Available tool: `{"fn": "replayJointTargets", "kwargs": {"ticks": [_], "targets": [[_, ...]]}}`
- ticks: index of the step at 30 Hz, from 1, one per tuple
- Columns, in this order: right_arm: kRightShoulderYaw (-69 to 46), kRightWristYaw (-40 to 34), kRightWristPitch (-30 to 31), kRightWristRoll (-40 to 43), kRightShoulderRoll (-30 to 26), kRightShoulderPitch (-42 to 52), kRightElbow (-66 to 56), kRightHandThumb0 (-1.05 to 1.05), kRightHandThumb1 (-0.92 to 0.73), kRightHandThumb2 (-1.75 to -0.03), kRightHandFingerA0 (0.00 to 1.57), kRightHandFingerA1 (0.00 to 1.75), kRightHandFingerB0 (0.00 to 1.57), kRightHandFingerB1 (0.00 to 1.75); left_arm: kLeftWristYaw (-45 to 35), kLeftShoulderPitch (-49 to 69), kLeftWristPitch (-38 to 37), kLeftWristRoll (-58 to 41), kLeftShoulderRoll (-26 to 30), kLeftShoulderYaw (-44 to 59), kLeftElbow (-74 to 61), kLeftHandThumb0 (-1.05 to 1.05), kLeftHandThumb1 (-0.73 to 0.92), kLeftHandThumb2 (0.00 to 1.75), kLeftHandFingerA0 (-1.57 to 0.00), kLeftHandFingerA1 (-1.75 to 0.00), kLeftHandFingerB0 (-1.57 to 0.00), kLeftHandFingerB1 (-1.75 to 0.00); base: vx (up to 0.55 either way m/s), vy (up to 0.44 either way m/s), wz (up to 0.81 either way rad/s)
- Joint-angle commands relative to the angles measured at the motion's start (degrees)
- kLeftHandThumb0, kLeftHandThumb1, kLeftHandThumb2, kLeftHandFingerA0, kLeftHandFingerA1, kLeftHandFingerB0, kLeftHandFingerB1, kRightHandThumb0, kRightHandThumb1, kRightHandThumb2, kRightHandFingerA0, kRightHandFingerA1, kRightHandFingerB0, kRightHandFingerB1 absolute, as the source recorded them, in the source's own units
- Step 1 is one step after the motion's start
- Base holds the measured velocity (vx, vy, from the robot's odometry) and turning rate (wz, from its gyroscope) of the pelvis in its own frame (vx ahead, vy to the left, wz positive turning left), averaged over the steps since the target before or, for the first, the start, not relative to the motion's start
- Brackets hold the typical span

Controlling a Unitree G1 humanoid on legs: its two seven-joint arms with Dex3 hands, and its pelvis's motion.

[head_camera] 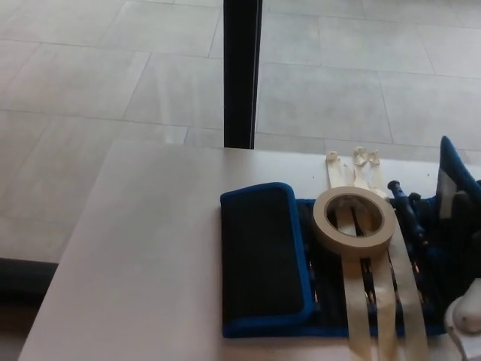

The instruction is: The robot uses its right hand to open a black folded toolkit cover kept in the middle of the desk

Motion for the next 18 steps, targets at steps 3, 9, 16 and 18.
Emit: {"fn": "replayJointTargets", "kwargs": {"ticks": [3,9,16,18], "targets": [[-31.68,11.46,10.26,34.50,-8.88,2.64,-1.08,-0.25,-0.52,-0.90,0.68,1.38,0.81,1.10,-0.23,0.19,0.67,-1.87,2.70,1.17,0.87,-0.70,0.76,0.62,-0.51,-0.66,-0.43,-0.48,0.00,0.000,0.00],[-38.39,16.66,13.54,37.27,-12.85,5.53,3.54,-0.42,-0.47,-1.03,0.94,1.12,0.83,1.00,-0.25,0.59,0.24,-1.89,2.34,1.15,0.71,-0.70,0.76,0.62,-0.50,-0.67,-0.42,-0.48,0.00,0.000,0.00],[-42.09,19.09,16.28,37.13,-14.60,7.55,2.65,-0.42,-0.57,-0.69,0.48,1.15,0.73,0.97,-0.05,0.25,0.81,-2.04,2.72,1.33,0.63,-0.69,0.74,0.62,-0.50,-0.68,-0.43,-0.50,0.00,0.000,0.00],[-42.65,19.76,17.83,37.05,-14.95,7.71,0.69,-0.39,-0.59,-0.71,0.66,1.25,0.69,0.96,-0.01,0.22,0.89,-2.25,2.69,1.52,0.52,-0.71,0.74,0.61,-0.51,-0.68,-0.43,-0.50,0.00,0.000,0.00]]}}
